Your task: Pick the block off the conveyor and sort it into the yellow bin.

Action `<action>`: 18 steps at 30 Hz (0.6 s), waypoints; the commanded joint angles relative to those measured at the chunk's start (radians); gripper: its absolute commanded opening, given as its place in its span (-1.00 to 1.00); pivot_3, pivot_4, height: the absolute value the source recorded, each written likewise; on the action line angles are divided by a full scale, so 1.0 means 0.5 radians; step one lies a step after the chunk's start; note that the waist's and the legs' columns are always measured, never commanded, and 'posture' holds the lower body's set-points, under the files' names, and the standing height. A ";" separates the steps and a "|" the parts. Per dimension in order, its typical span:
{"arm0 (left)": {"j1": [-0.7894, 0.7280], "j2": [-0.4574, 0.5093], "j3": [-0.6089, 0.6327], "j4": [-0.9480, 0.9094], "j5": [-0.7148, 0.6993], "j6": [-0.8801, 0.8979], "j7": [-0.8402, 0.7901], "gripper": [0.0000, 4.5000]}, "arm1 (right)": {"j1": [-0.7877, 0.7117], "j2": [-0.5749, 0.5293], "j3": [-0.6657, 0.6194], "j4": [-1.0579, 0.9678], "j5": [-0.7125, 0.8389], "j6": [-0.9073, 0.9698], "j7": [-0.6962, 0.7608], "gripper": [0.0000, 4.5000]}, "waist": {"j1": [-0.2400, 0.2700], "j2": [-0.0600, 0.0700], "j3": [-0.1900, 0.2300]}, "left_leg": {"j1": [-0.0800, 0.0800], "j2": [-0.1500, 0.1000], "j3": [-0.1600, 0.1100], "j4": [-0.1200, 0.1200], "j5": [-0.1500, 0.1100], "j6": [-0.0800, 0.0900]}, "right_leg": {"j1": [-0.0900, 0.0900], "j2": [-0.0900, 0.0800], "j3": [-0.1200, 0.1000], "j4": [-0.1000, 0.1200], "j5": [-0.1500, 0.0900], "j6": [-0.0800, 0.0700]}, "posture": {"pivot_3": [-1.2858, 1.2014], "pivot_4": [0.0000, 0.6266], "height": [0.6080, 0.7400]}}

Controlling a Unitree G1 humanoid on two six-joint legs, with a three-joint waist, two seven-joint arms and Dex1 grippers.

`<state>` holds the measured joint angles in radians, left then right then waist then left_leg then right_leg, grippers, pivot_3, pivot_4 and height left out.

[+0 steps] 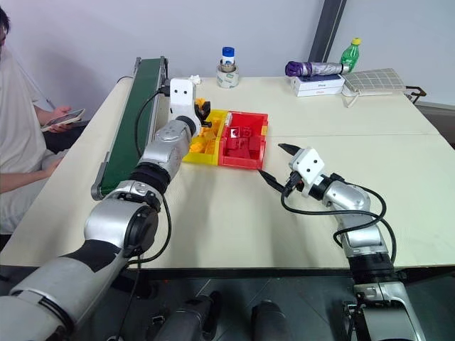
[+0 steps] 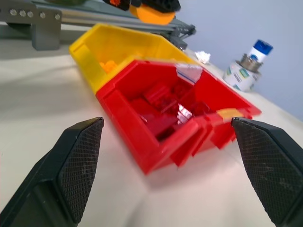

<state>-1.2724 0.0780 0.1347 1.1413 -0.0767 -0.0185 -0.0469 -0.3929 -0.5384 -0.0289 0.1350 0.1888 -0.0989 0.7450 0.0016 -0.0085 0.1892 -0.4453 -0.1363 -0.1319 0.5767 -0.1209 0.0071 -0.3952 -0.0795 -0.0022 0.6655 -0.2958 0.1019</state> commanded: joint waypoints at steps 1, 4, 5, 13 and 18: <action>-0.085 0.038 0.004 0.047 0.034 -0.094 0.047 0.44 | 0.016 -0.035 -0.077 -0.146 0.025 0.014 -0.031 1.00 | -0.001 0.000 0.000 | 0.000 0.000 0.000 0.000 0.000 0.000 | 0.000 0.000 0.000 0.000 0.000 0.000 | 0.03 -0.52 1.00; -0.088 0.034 0.023 0.044 0.001 -0.172 -0.049 0.96 | 0.033 -0.036 -0.076 -0.173 0.025 0.031 -0.039 1.00 | 0.003 0.000 0.000 | 0.000 0.000 0.000 0.000 0.000 0.000 | 0.000 0.000 0.000 0.000 0.000 0.000 | 0.03 -0.52 1.00; -0.088 0.040 0.021 0.035 0.002 -0.183 -0.059 0.96 | 0.034 -0.035 -0.075 -0.177 0.025 0.034 -0.039 1.00 | 0.004 0.000 0.000 | 0.000 0.000 0.000 0.000 0.000 0.000 | 0.000 0.000 0.000 0.000 0.000 0.000 | 0.03 -0.52 1.00; 0.407 0.196 0.025 -1.099 -0.318 0.207 -0.657 0.96 | 0.017 -0.034 -0.070 -0.142 0.026 0.023 -0.016 1.00 | -0.039 0.001 0.000 | 0.000 0.000 0.000 -0.001 0.001 0.001 | 0.000 0.000 0.000 0.000 0.000 0.000 | 0.03 -0.52 1.00; 1.033 0.533 -0.008 -2.213 -0.550 0.823 -0.903 0.96 | -0.012 -0.023 -0.062 -0.067 0.021 -0.021 0.007 1.00 | -0.085 0.002 -0.001 | 0.003 0.002 0.000 -0.004 0.002 0.002 | -0.001 0.002 0.004 0.003 0.000 -0.001 | 0.03 -0.52 1.00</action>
<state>-0.7658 0.3122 0.1144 0.1861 -0.3010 0.3176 -0.4696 -0.3802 -0.5499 -0.0463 0.1118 0.1895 -0.0807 0.7440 -0.0407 -0.0075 0.1887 -0.4440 -0.1350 -0.1321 0.5750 -0.1201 0.0081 -0.3957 -0.0785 -0.0002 0.6671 -0.2956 0.1011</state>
